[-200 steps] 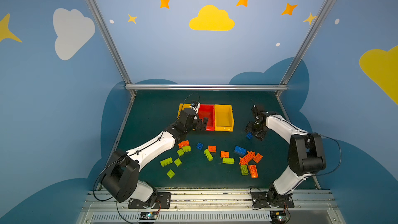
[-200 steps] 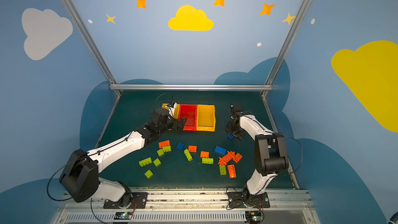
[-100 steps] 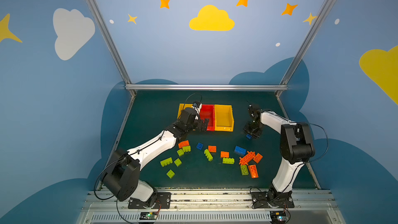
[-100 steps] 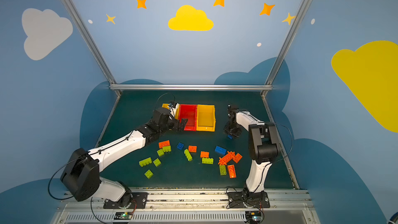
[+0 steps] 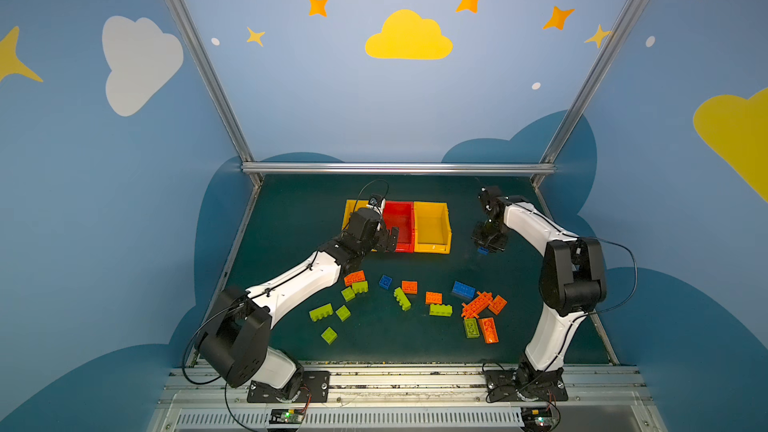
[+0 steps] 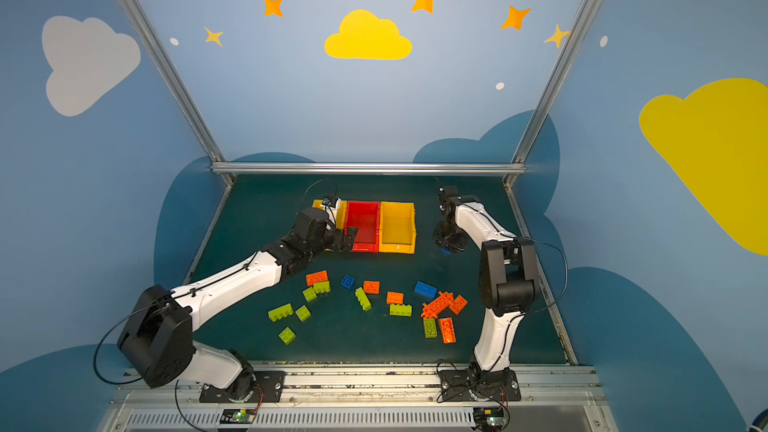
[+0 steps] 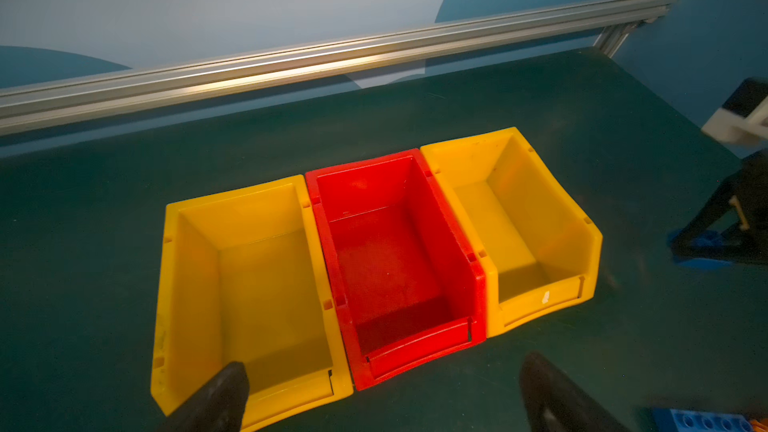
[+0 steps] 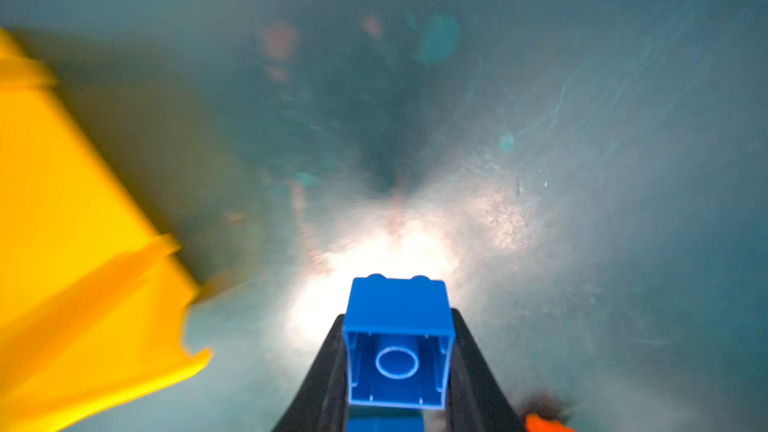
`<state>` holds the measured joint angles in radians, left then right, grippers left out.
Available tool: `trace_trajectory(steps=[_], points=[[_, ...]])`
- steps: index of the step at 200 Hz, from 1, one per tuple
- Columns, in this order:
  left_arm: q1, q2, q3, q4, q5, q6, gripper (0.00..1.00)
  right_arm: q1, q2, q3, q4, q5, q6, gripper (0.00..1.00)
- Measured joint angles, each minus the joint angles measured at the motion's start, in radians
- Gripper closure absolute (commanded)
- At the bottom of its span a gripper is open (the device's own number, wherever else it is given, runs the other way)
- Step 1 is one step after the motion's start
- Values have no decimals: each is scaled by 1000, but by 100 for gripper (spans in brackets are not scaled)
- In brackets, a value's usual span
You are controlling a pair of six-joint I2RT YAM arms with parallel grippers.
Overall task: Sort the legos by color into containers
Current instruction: 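Carry the small blue brick into the nearest yellow bin and release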
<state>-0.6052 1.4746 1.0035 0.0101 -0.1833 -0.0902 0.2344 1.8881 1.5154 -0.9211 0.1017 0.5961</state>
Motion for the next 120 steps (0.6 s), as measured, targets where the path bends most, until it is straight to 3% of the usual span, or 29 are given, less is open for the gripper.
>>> trace_trajectory(steps=[53, 120], points=[[0, -82, -42, 0, -75, -21, 0, 106, 29, 290, -27, -90, -32, 73], [46, -230, -124, -61, -114, -113, 0, 213, 308, 572, -52, -173, -54, 72]])
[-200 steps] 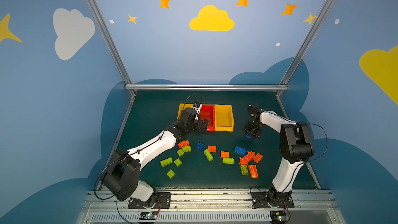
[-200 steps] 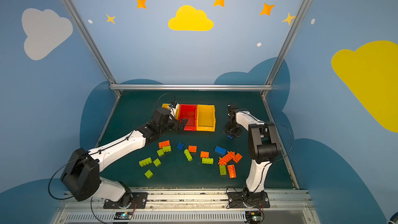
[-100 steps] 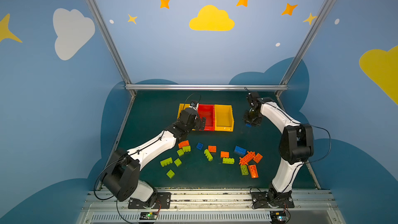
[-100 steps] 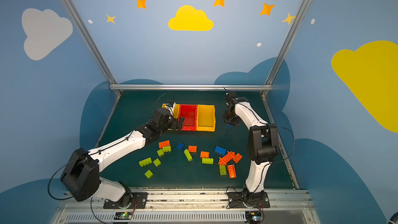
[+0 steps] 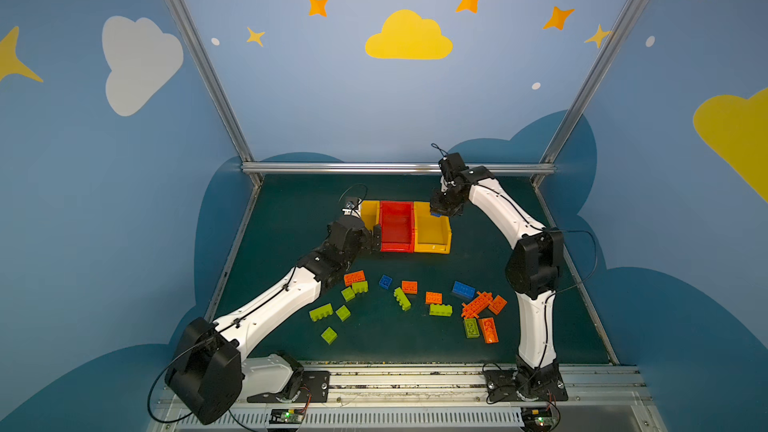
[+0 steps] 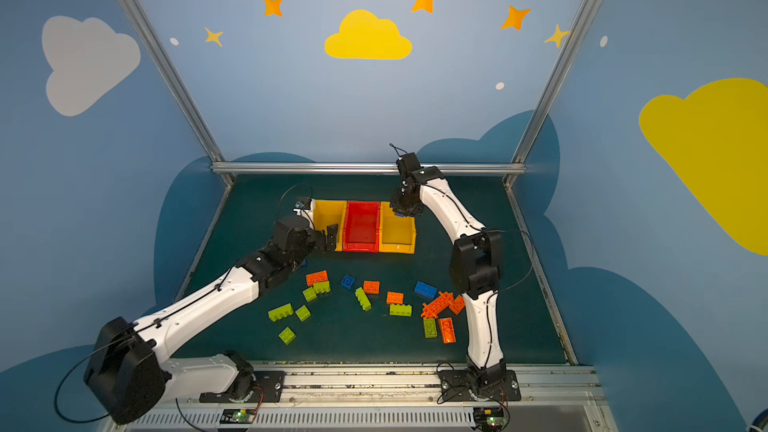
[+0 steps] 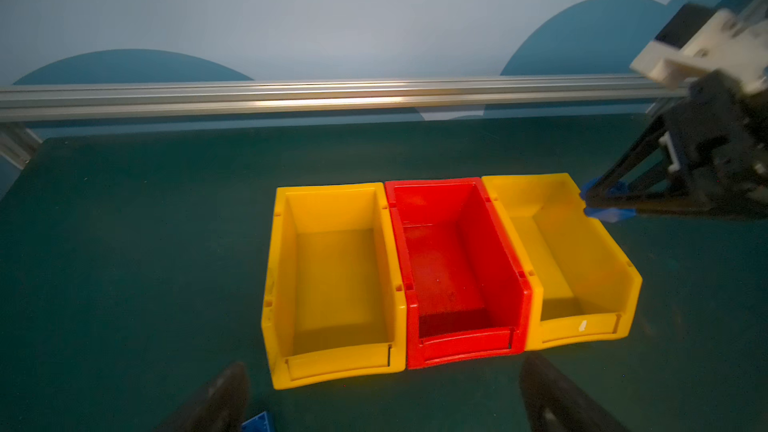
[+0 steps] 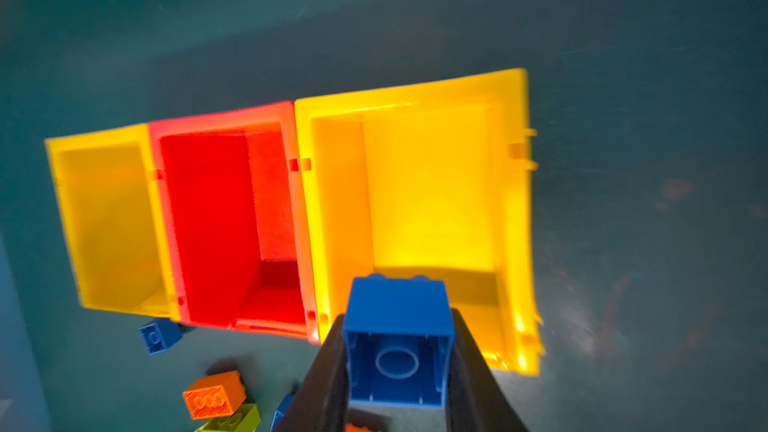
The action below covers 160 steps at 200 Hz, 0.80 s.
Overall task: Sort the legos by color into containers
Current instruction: 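Carry the small blue brick into the nearest yellow bin and release, then lower the right gripper onto the long blue brick and grasp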
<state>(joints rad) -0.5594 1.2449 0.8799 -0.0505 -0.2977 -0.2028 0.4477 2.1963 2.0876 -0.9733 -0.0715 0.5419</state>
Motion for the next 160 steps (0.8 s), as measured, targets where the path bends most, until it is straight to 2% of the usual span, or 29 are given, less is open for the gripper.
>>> trace_trajectory(steps=[15, 29, 75, 111, 133, 160], points=[[22, -32, -16, -16, -2, -19, 0, 11, 54, 28, -11, -2, -1, 70], [35, -62, -39, -18, -10, -23, 0, 14, 84, 43, -20, -3, -2, 65], [57, -162, -135, 13, -31, -18, 0, 14, 134, 121, -54, -2, -5, 32], [68, -168, -156, 60, -16, -11, 0, 13, 107, 128, -81, 0, -17, 26], [68, -140, -156, 102, 46, 3, 0, 17, 18, 37, -103, 19, -19, 24], [58, -71, -151, 154, 138, 6, 0, 21, -180, -187, -116, 51, -10, 18]])
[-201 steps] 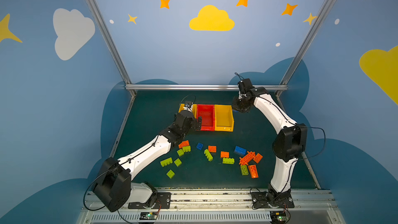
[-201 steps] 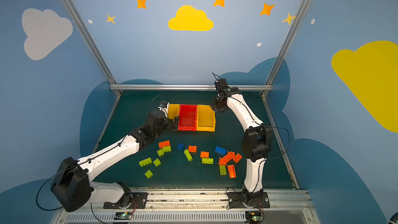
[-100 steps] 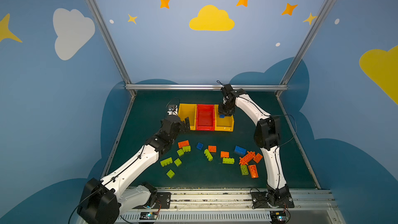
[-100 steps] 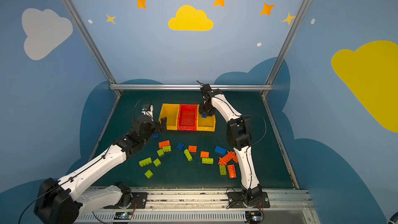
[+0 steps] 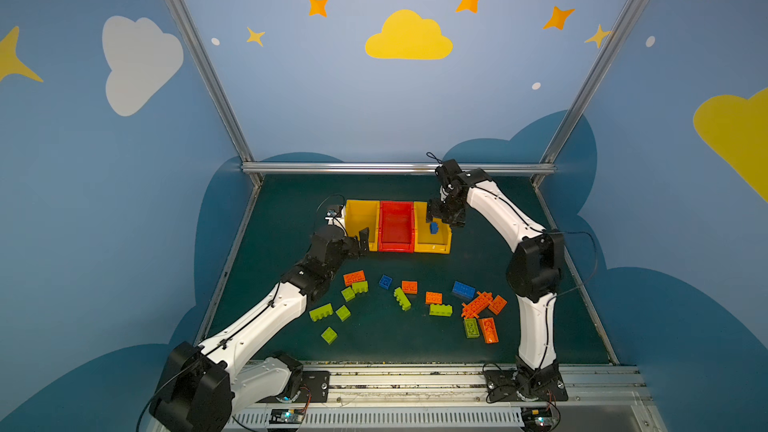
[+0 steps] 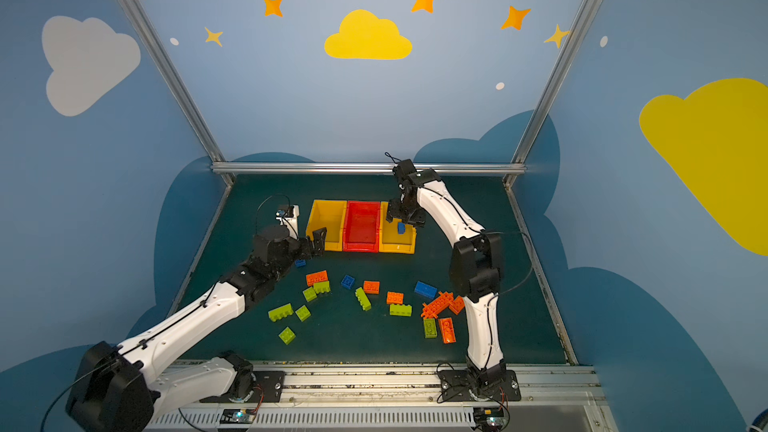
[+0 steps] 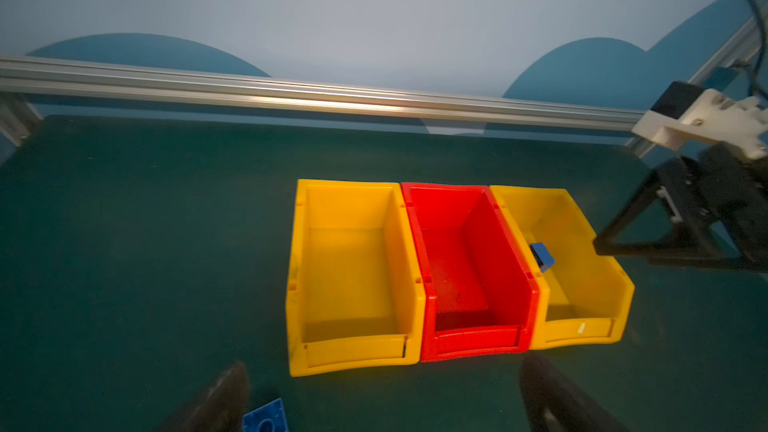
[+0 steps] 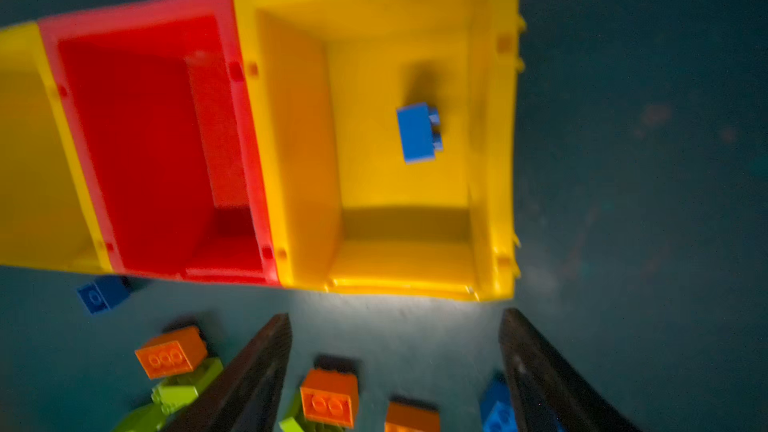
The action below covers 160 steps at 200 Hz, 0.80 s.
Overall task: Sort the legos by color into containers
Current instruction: 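Lower the right gripper onto the long blue brick and grasp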
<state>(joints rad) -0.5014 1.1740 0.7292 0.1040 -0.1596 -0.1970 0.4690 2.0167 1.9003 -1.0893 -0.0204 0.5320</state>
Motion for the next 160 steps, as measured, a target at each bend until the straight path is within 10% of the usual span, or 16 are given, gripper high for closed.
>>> trace_trajectory(steps=[79, 160], points=[[-107, 138, 76, 58, 100, -13, 0, 12, -361, -712, 91, 9, 169, 12], [-126, 174, 144, 54, 129, -2, 0, 13, -327, -827, 273, -26, 229, 12]])
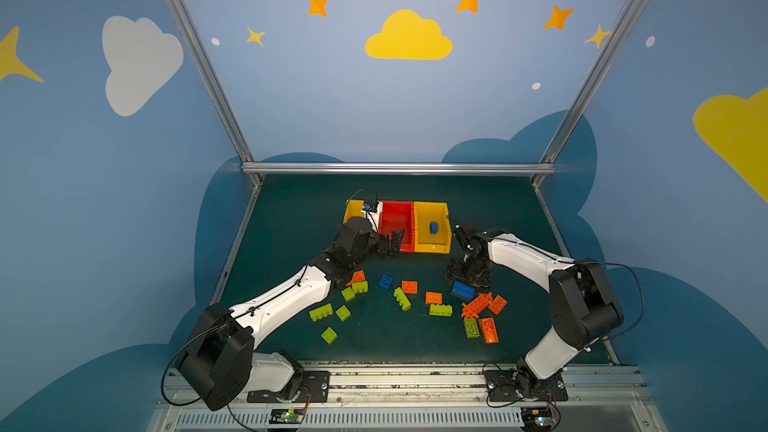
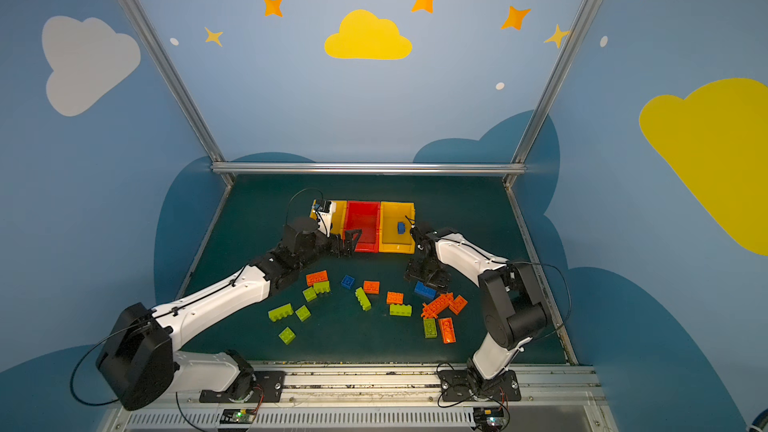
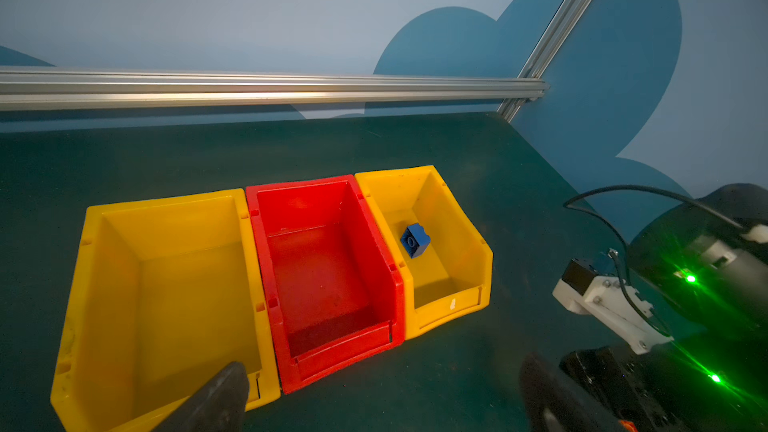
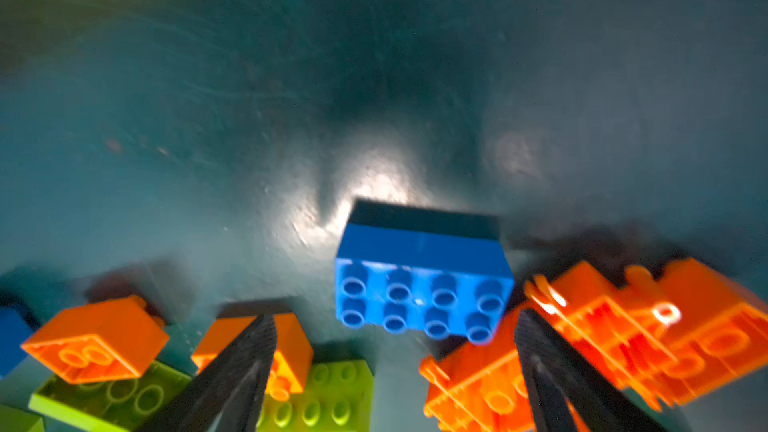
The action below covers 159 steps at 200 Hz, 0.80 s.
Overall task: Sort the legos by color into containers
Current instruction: 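Lower the right gripper onto the long blue brick and grasp, then drop the long blue brick into that yellow bin while the left gripper reaches down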
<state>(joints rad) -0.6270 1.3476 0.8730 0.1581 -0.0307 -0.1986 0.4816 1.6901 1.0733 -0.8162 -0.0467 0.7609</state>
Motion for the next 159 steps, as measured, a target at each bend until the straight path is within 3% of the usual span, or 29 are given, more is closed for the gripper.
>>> trace_trajectory(steps=[55, 66, 85, 98, 118, 159], points=[[-2, 0, 0, -24, -2, 17, 0, 0, 72, 2, 28, -8, 21, 14], [-2, -1, 0, -27, -2, 21, 0, 0, 72, 2, 27, -8, 22, 20], [-2, -1, 0, -30, -4, 27, 0, 0, 74, 2, 27, -7, 24, 43], [-2, -1, 0, -31, -5, 30, 0, 0, 75, 4, 27, -10, 30, 53], [-2, -3, 0, -39, -14, 30, 0, 0, 75, 8, 21, -15, 21, 58], [-2, -35, -4, -59, -51, 25, 0, 1, 74, 132, -74, -3, -17, 58]])
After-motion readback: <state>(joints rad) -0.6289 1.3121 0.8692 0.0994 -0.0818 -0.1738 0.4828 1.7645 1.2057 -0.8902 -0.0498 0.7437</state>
